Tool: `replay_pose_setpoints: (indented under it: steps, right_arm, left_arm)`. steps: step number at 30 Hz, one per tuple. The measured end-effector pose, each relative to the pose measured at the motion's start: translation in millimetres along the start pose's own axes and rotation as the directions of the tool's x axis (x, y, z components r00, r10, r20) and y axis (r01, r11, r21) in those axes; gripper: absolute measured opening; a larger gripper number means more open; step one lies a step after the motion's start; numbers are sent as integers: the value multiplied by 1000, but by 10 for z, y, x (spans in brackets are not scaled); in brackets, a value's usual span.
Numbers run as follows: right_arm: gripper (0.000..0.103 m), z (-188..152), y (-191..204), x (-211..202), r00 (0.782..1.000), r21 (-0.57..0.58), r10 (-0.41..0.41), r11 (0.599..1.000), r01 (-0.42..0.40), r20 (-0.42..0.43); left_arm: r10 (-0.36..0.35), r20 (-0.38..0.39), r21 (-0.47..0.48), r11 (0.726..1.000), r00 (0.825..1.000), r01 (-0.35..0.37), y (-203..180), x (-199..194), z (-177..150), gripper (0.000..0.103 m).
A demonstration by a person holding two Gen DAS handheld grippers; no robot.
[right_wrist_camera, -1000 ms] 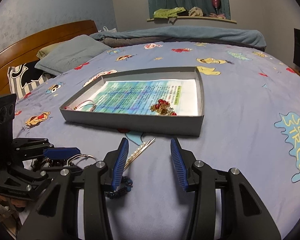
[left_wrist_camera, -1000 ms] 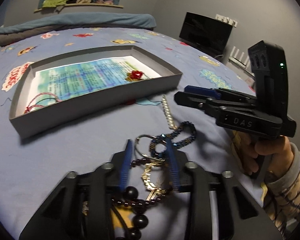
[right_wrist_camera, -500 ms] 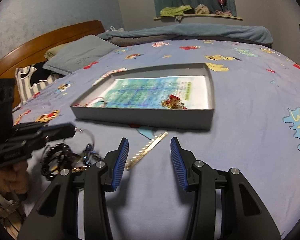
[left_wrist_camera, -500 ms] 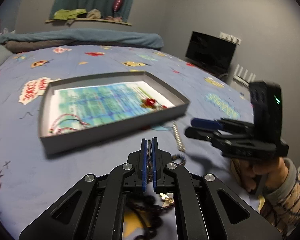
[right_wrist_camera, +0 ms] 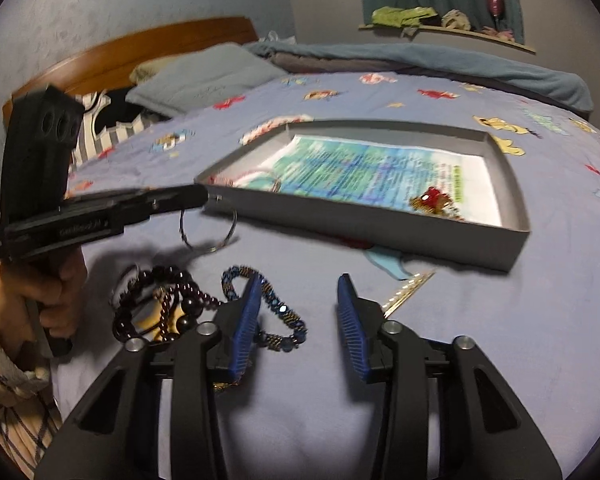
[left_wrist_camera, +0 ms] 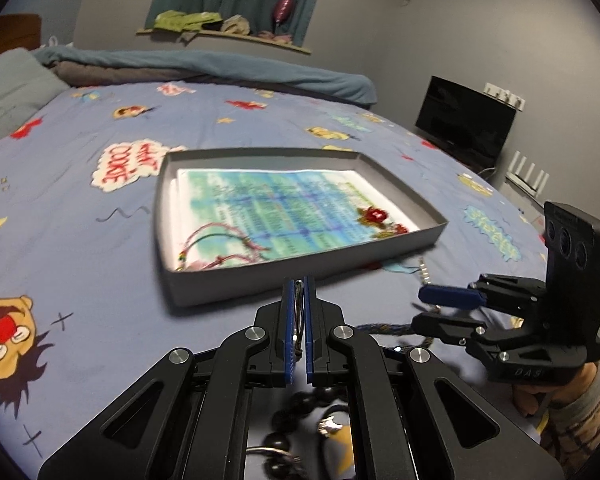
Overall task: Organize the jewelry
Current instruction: 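Carry the silver ring toward the box while the right gripper grasps the blue beaded bracelet, then lower the ring and blue bracelet into the box and open both grippers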
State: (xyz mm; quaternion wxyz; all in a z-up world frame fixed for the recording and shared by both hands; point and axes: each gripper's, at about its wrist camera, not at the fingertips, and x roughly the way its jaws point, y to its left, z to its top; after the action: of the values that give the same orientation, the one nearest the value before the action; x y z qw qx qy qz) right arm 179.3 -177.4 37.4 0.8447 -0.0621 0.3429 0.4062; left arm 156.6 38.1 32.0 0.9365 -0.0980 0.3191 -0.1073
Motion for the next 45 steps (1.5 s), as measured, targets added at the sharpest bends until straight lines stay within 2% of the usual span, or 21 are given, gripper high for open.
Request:
replay_pose_setpoints:
  steps: [2,10,11,12,13,23,32,45]
  right_arm:
    - [22,-26,15,61,1000,-10,-1,1000,1,-29]
    - [22,-75,89,160,996,-50,17,999,-22,-88]
    - [17,-74,91,164,996,-51,18,998,-23,-89]
    - [7,-74,102,158,996,-57,24,998,-29,-86]
    - [7,-56,110,161,996,-62,22,998,-27,-84]
    - [7,120,123,-104,998,-78,-18,997,23,53]
    - [7,338,31,-385,982,-21,-22,999,26,187]
    - [7,643,-85,-505,960,37,-48,999,39,275]
  left_arm:
    - [6,-8,-7,1000,1000,-6,37,15,-21,5]
    - [25,-54,-8,1000,998,-26,105,92,-114,5]
    - [26,-54,-4,1000,998,-26,102,93,-115,5]
    - [28,-50,-1,1000,998,-28,95,85,-112,5]
    - [32,-42,7,999,999,-32,80,71,-102,5]
    - [27,18,26,999,999,-27,-9,-32,29,5]
    - [2,59,26,1000,998,-3,-97,-51,169,5]
    - [-20,100,-28,999,995,23,-54,57,393,5]
